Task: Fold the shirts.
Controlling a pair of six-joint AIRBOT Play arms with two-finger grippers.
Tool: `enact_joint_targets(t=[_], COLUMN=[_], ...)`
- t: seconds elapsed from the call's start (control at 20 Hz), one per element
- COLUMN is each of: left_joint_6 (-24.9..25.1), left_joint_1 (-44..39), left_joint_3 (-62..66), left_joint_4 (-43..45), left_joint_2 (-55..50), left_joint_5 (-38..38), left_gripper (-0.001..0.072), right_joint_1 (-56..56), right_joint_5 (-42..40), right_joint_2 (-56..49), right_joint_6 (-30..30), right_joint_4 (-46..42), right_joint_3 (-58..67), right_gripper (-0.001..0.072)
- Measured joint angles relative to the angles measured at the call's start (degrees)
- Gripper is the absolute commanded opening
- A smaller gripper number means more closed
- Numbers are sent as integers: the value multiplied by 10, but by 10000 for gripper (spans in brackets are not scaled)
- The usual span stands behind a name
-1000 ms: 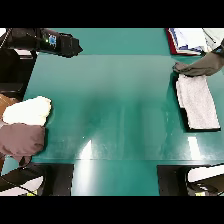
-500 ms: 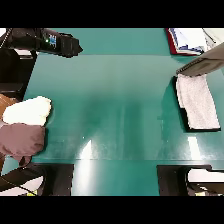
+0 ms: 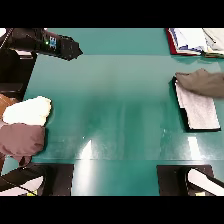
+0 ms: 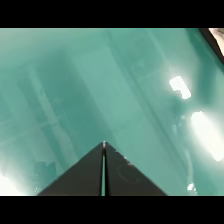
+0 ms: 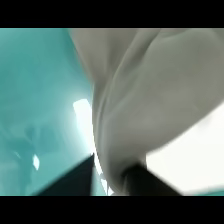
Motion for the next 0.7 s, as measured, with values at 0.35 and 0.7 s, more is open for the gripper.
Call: enact_joint_targets(t=[0.35, 0.7], left_joint_6=[2, 2], left_joint_1=[0, 0], left_joint_3=[0, 0], left_joint_4=[0, -1], left_joint_2=[0, 0], left_joint_5=[-7, -4], left_gripper=[30, 30], right_joint_1=[-39, 48], right_joint_5=[-2, -44], right_joint_2=[100, 115], right_joint_6=[14, -5], right_joint_4=[-34, 67], right_joint_3=[-177, -127], right_gripper=[591, 63])
